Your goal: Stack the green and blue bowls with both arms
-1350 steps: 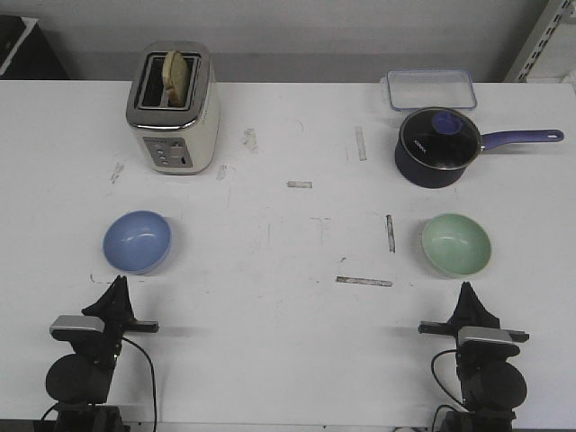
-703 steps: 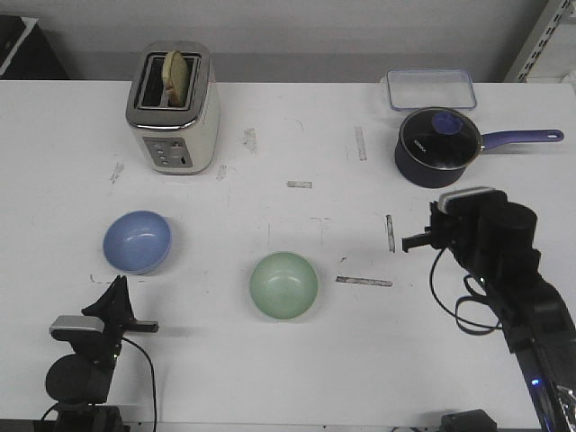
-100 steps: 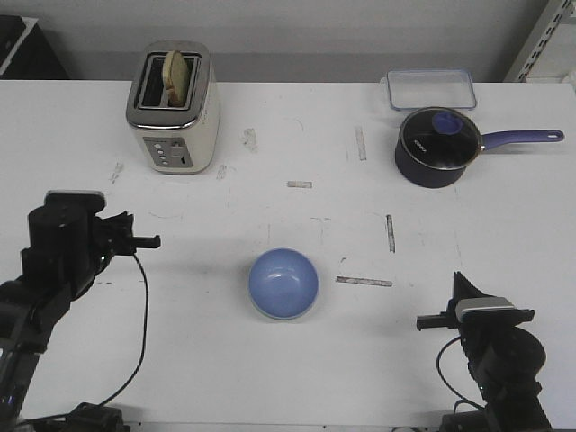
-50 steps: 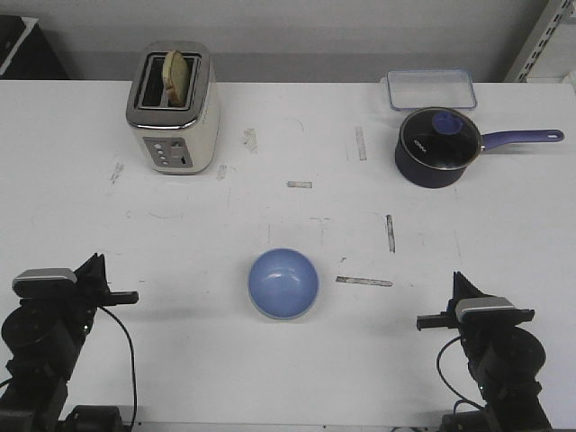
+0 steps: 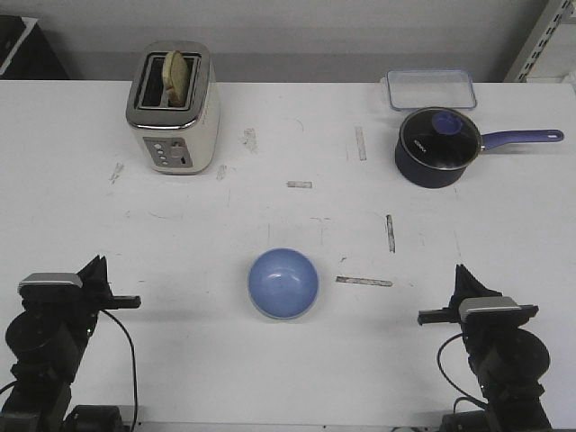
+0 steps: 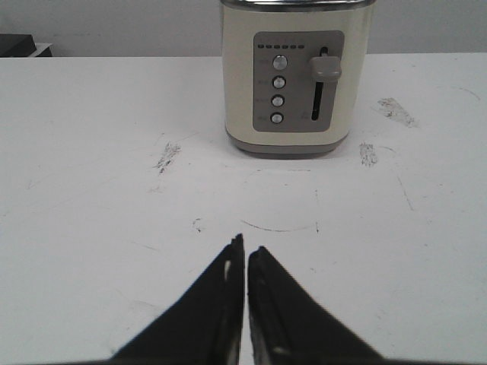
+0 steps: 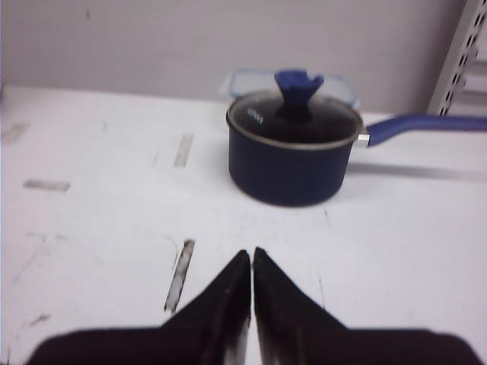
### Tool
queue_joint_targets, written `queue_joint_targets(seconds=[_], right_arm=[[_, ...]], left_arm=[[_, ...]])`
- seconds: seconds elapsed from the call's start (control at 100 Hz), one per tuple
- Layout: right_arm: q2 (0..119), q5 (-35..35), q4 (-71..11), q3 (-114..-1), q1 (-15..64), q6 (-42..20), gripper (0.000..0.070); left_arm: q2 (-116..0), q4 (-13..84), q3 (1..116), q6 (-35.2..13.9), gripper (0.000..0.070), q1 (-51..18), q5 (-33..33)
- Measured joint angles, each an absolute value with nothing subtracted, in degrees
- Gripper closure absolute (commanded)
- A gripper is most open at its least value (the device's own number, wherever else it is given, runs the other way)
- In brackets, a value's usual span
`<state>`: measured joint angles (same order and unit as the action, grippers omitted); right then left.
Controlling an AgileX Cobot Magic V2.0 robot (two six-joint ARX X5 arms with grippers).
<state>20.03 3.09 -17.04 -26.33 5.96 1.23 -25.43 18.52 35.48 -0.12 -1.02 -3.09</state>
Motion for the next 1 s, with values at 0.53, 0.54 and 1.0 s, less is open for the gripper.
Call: queue_joint_targets(seconds=[0.53, 0.54, 1.0], right_arm=[[20.01, 3.09, -15.97, -26.3, 5.96, 1.23, 0.07], [20.03, 3.09, -15.97, -26.3, 5.96, 1.23, 0.07], [20.01, 3.09, -15.94, -26.3, 5.96, 1.23, 0.07]], left_arm=[[-20.49, 18.5, 35.48, -0.78, 0.0697, -1.02, -3.09], [-20.47, 18.5, 35.48, -0.78, 0.0697, -1.02, -3.09], [-10.46, 5.91, 22.02, -0.78, 0.0698, -1.02, -4.16]])
